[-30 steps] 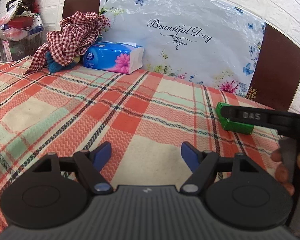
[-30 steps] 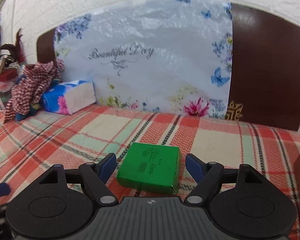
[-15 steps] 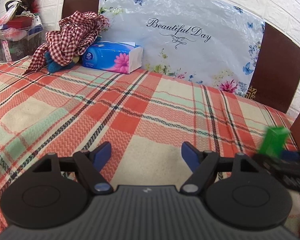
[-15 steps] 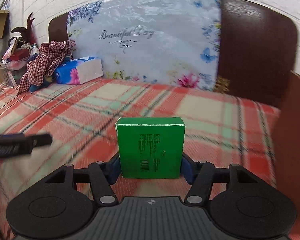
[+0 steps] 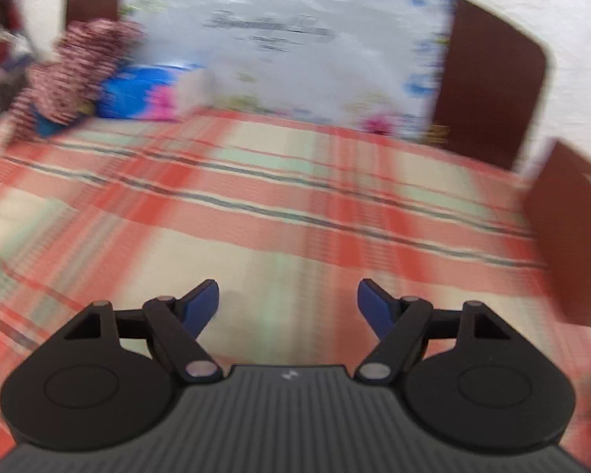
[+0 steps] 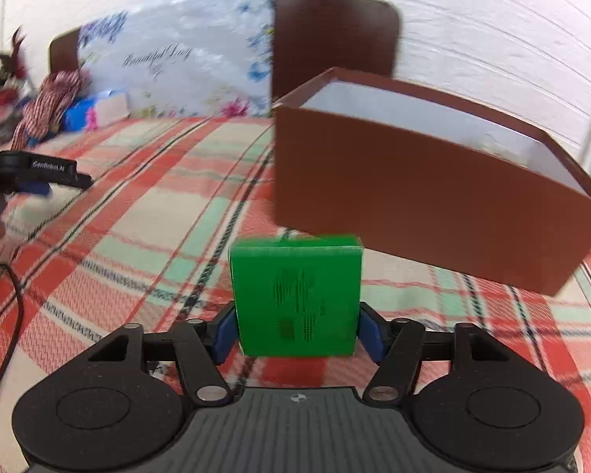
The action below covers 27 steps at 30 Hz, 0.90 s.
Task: Organize objects
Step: 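Lower the left gripper over the green block and close on it, then carry the green block into the brown box and open the left gripper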
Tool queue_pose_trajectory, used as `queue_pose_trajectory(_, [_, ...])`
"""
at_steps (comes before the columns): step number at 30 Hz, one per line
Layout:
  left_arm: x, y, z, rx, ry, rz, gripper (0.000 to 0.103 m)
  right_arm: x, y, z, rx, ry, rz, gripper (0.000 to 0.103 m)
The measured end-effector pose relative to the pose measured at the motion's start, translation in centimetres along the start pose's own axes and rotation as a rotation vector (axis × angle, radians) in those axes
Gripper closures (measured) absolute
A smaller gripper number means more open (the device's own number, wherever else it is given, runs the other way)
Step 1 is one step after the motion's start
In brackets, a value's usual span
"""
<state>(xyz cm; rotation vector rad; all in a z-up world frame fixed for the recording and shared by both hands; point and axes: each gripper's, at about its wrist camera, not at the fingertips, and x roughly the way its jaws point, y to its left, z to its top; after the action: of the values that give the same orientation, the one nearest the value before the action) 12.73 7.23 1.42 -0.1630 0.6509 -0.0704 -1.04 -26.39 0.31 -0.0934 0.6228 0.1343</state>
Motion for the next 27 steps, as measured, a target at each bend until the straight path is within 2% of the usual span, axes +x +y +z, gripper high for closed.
queue_pose_trajectory(3, [-2.5, -5.3, -0.8, 0.058, 0.023, -0.201, 0.024, -0.6, -0.2, -0.2, 0.016, -0.038, 0.011, 0.034])
queue_pose_trajectory(5, [-4.4, -8.2, -1.0, 0.114, 0.02, -0.308, 0.024, -1.2, -0.1, -0.3, -0.007, -0.073, 0.007, 0.032])
queue_pose_trajectory(9, [-6.2, -11.5, -1.1, 0.15, 0.047, -0.427, 0.024, -1.7, -0.2, -0.6, -0.028, -0.106, 0.012, 0.031])
queue_pose_trajectory(14, [-5.5, -12.7, -1.4, 0.151, 0.104, -0.438, 0.024, -1.2, -0.3, -0.9, -0.014, -0.087, 0.028, 0.031])
queue_pose_trajectory(18, [-3.5, -13.3, -1.8, 0.115, 0.227, -0.471, 0.025, -0.5, -0.6, -1.3, 0.006, -0.056, 0.029, 0.03])
queue_pose_trajectory(22, [-1.9, -15.0, -2.6, 0.104, 0.313, -0.494, 0.026, 0.3, -0.9, -1.3, 0.014, -0.03, 0.036, 0.03])
queue_pose_trajectory(25, [-0.9, -16.5, -3.1, 0.117, 0.362, -0.499, 0.031, 1.0, -0.8, -1.1, 0.009, -0.02, 0.037, 0.03])
queue_pose_trajectory(27, [0.3, -17.4, -3.6, 0.153, 0.402, -0.46, 0.04, 1.5, -0.7, -0.9, 0.005, -0.018, 0.037, 0.031])
